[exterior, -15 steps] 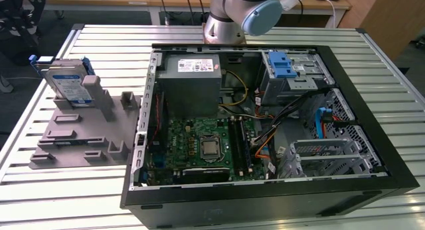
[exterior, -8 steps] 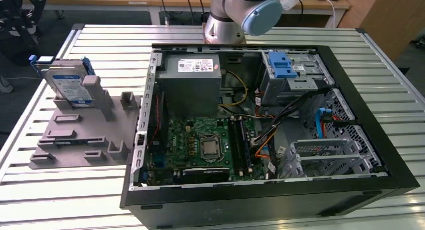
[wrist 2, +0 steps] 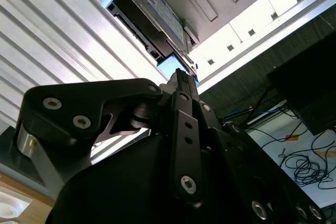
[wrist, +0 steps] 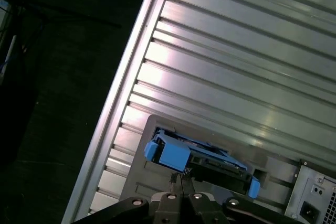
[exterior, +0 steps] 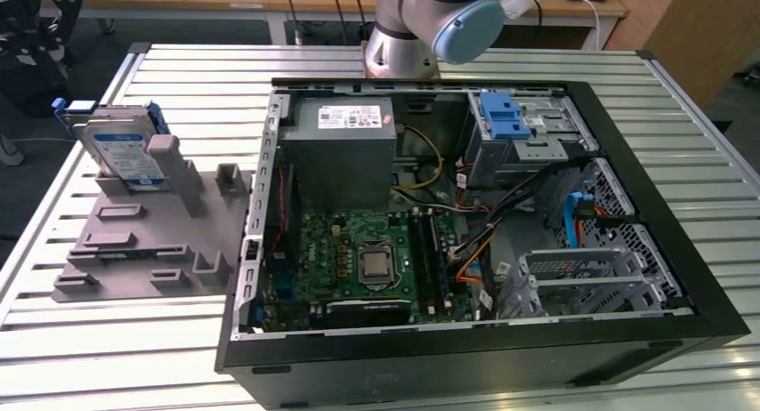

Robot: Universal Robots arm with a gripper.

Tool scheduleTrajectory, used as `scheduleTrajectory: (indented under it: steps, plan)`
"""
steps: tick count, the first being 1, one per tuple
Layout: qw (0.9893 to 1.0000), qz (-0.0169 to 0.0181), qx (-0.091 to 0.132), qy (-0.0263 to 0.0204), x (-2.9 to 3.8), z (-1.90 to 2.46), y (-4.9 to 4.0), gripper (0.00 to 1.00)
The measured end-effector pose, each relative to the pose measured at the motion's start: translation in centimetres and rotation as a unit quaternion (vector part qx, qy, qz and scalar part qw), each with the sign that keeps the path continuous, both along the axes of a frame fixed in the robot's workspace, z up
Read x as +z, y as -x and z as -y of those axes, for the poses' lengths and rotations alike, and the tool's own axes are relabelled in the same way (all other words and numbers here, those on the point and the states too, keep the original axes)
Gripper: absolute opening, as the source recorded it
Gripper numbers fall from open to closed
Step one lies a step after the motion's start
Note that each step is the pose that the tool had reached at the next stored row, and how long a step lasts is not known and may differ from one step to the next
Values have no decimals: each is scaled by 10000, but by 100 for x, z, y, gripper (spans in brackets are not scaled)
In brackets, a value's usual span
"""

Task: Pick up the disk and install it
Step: 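Pick up the disk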

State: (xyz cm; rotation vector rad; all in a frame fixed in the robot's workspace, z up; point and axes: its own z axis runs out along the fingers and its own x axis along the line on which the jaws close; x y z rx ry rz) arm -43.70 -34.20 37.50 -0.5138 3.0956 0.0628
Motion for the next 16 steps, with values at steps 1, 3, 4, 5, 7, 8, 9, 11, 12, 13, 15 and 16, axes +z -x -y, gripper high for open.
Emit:
scheduleTrajectory:
  steps: [1, 3, 4, 5, 7, 8, 9, 11, 12, 13, 15, 16]
  plan:
    - [10000, 0, 0, 0, 0, 0, 0, 11]
    - [10000, 0, 7, 0, 0, 0, 0, 11]
    - [10000, 0, 20, 0, 0, 0, 0, 11]
    - [10000, 0, 49, 0, 0, 0, 0, 11]
    - [9999, 0, 149, 0, 0, 0, 1, 11]
    - [9998, -1, 209, 0, 1, 0, 2, 11]
    - [9996, -1, 276, 1, 1, 0, 2, 11]
    - [9991, 0, 430, 0, 0, 0, 3, 11]
    - [9986, 0, 521, 0, -1, 0, 4, 11]
    - [9982, 0, 606, 0, -1, 0, 4, 11]
    - [9971, 0, 765, 0, -1, 0, 5, 11]
    - [9965, 0, 838, 0, -1, 0, 5, 11]
